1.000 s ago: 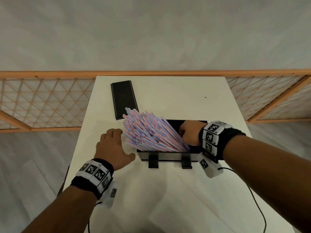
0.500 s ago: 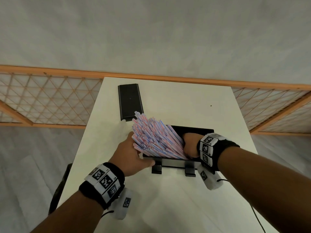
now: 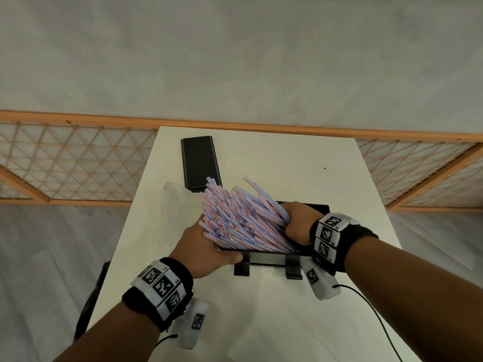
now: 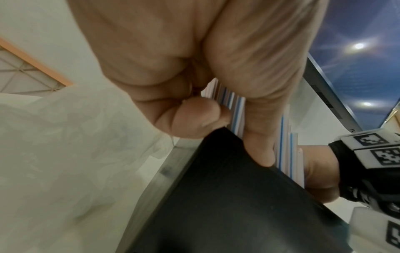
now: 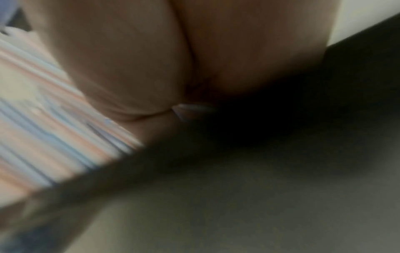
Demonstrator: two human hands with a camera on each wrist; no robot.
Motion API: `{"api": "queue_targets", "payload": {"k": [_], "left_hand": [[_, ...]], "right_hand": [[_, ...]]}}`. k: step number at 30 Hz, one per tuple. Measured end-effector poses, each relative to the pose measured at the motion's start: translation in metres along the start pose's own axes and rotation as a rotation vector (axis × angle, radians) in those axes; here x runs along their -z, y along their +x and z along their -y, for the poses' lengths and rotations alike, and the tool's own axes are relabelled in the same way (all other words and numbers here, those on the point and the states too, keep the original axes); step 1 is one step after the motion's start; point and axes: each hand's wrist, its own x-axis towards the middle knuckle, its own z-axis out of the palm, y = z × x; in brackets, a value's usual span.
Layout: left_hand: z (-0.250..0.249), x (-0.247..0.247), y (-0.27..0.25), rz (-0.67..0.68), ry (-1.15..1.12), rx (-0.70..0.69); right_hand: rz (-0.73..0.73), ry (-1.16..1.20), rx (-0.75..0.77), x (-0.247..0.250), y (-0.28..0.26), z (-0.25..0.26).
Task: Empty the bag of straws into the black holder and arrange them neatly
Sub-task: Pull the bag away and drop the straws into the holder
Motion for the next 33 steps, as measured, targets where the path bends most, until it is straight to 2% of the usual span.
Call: {"api": "queue_targets", "payload": {"k": [6,11,15,18,24,29,33], "left_hand": [[-0.002,0.0,0.001,-0.007,0.024,0.013],[-0.004,-0.002,-0.002,-0.033,0.043,0.036],[-0.009,-0.002,-0.005,-0.057,0.06,0.021],[-0.011,-0.002,-0.007,-0.064,0.012,0.022],[-0.015,-0.005,-0.008,-0.075,-0.052,0.023],[-0.019,-0.002,-0.009,-0.037,-0.019,0.04],[-0.021,-0.002,-0.011,-0.039,-0.027,0.064]], "right_hand": [[-0.138,0.061,0.12,0.003,-0.01,0.0],[-0.303,0.008,0.077,0.011,-0.034,-0.012],[-0.171,-0.005,-0.038,-0.002,-0.043,-0.02],[-0.149,-0.014,-0.088,-0.01,-0.036,-0.017],[-0.011,0.098,-0.028,-0.018,-0.022,0.004],[-0.033,-0.002,-0.019,-0.018,-0.019,0.011],[-0.169,0.048,0.123,-0.018,-0.02,0.014]]}}
